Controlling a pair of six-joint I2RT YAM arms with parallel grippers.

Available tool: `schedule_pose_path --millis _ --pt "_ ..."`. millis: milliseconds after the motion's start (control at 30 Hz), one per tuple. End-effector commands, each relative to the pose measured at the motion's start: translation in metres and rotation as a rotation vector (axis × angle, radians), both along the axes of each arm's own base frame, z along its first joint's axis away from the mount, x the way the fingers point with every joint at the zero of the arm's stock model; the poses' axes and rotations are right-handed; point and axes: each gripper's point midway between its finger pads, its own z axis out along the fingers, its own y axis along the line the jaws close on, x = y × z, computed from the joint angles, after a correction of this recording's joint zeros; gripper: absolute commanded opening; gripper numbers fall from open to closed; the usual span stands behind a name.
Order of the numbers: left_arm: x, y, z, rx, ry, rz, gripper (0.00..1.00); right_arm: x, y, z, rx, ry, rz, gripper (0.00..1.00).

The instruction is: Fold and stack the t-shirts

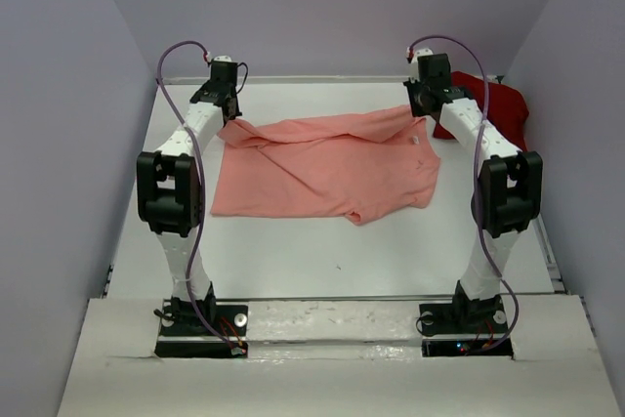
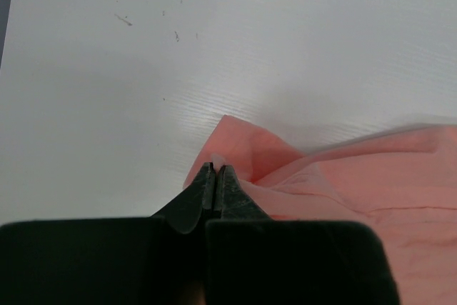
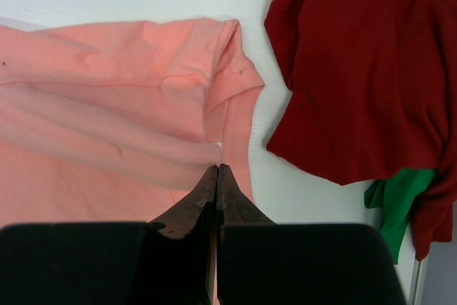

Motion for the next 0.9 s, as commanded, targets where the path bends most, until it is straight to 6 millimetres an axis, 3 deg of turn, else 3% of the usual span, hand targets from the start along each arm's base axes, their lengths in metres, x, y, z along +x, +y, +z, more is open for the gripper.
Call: schedule_pose_path --millis 0,567,867 --pt "0.005 0.0 0.01 -0.008 -0.027 0.013 0.0 0.008 -0.009 0.031 0.038 -0.106 -0.037 0.0" --pt "0.003 0.012 -0.023 -0.008 0.051 0.115 0.11 0.006 -0.018 -0.01 0.039 -0.033 -0.058 0.0" --pt "-0.001 0.028 -0.021 0.008 0.048 0.193 0.14 0.004 -0.023 -0.023 0.04 -0.01 -0.076 0.0"
